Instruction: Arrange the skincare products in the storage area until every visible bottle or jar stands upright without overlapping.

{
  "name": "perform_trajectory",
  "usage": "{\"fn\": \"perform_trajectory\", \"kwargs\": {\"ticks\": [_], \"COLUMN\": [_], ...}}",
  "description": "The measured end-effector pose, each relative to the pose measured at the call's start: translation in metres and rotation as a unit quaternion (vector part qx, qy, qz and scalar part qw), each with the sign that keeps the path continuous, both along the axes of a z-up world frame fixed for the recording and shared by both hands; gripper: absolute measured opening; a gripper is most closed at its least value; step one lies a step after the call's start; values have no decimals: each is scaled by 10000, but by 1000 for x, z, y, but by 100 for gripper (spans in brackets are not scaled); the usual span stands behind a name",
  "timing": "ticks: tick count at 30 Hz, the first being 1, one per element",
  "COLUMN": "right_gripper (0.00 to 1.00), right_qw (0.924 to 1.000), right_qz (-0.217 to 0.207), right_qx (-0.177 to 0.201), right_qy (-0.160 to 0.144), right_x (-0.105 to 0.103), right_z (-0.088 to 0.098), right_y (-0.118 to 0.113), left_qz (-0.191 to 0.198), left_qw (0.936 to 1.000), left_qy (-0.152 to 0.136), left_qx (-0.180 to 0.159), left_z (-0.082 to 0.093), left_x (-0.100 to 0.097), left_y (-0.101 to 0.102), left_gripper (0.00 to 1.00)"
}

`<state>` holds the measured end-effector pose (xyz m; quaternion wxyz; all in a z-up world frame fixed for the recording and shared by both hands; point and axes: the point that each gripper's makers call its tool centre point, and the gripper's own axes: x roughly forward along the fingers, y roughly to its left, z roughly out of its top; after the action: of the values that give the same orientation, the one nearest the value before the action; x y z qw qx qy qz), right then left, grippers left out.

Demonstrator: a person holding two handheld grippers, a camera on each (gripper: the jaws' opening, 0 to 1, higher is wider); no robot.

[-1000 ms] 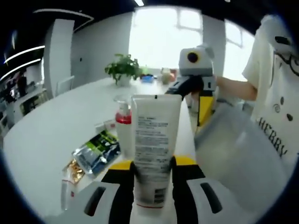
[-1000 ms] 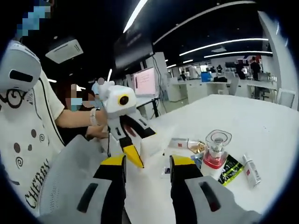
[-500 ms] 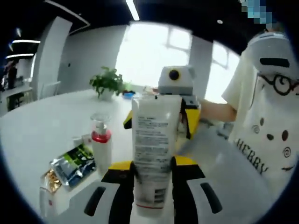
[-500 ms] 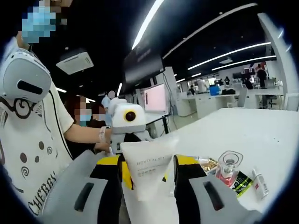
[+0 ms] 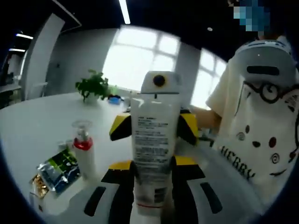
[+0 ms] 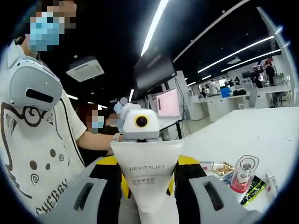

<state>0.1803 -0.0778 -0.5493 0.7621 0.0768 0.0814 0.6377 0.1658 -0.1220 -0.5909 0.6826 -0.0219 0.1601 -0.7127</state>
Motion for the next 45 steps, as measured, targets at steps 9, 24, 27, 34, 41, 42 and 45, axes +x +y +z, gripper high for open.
{"fn": "perform_trajectory", "kwargs": {"ticks": [9,24,27,34,41,42,45], "right_gripper": [40,37,36,34,7,7,6], "right_qw": [9996,9920,9873,9752,9622,9605,9562], "right_qz": [-219,-1173,-1451,-2030,-2522,-2607,-2677], "right_qx": [-105,-469,-640,-885,-737,-804,-1001], "right_qy": [152,46,44,-24,723,549,627], "right_x": [2,26,36,50,66,70,69], "right_z": [-4,-18,-24,-27,-50,-55,-71], "right_y": [1,-4,-7,-12,-30,-34,-36], "left_qz": [10,603,770,1498,2515,2435,2609], "left_qw": [10000,9955,9918,9781,9532,9595,9458], "left_qy": [23,-611,-841,-1207,-1480,-1219,-1713], "left_qx": [29,406,580,797,789,727,899], "left_z": [-4,-16,-20,-25,-20,-21,-17], "left_x": [0,18,22,40,56,51,62], "left_y": [1,-2,-4,-5,9,13,18], "left_gripper": [27,27,27,28,29,27,16]}}
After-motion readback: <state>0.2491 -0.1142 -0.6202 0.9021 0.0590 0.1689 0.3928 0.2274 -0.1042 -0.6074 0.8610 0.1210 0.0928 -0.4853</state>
